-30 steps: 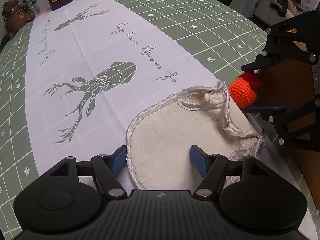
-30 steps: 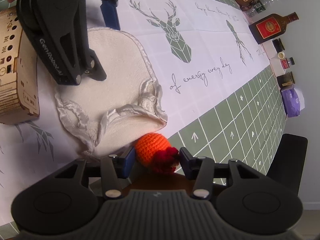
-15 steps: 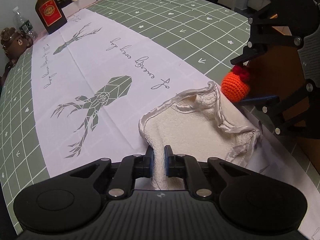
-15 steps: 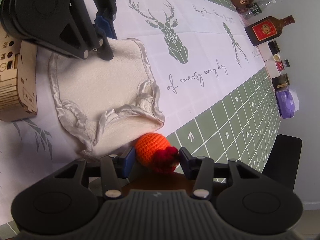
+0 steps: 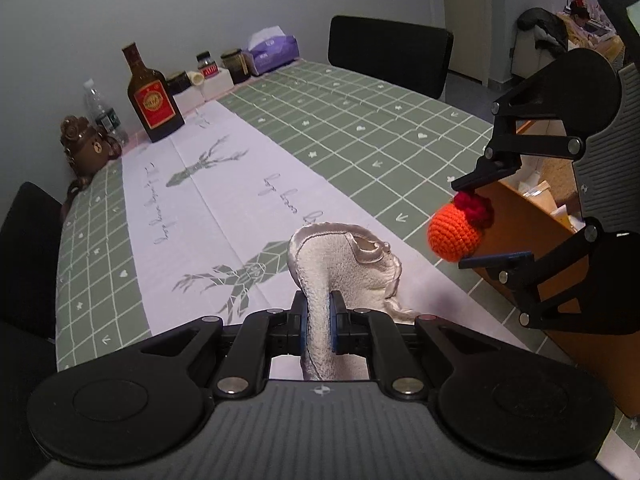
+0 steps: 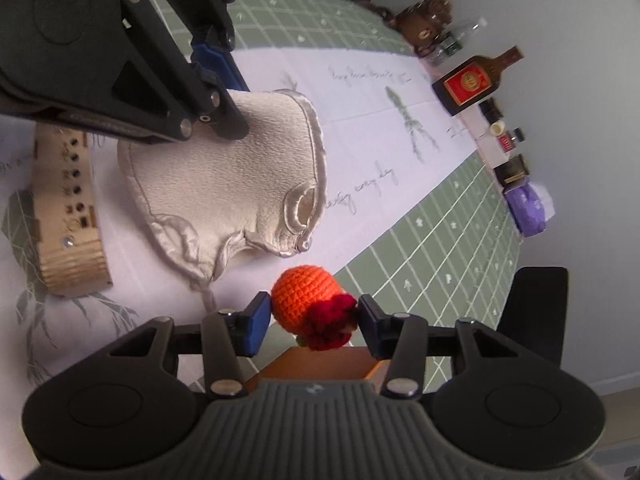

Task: Organize soft objects
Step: 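Lift the cloth bag and strawberry and carry both into the orange box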

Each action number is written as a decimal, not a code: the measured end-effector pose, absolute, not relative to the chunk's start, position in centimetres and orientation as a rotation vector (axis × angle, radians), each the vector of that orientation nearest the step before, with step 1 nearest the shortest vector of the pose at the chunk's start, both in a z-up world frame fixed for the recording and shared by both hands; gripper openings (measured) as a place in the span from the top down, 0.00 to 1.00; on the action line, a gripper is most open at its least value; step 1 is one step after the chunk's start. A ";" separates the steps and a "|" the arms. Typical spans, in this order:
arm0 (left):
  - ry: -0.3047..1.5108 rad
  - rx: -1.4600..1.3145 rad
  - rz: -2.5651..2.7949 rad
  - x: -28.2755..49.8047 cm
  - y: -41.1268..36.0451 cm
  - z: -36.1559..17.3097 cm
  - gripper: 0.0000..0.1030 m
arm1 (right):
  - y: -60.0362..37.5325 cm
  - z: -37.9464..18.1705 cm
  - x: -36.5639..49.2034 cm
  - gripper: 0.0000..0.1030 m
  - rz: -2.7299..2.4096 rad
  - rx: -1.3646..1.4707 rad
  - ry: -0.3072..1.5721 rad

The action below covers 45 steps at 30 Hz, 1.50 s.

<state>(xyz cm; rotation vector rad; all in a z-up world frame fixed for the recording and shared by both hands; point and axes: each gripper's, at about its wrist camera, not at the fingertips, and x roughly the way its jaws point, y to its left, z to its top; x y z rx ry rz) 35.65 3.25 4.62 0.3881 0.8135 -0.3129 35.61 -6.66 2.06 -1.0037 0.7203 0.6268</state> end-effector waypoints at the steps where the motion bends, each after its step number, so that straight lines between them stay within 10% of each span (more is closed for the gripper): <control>1: 0.797 0.388 -0.303 35.2 3.1 5.3 0.89 | -6.8 2.5 35.0 0.54 0.625 -0.995 0.708; 22: 0.497 0.327 -0.419 20.1 -5.2 16.7 0.89 | -18.9 10.2 23.6 0.54 0.461 -0.804 0.682; 45: 0.791 0.579 -0.442 25.3 -16.9 4.5 0.89 | -29.3 0.7 25.6 0.54 0.405 -0.732 1.015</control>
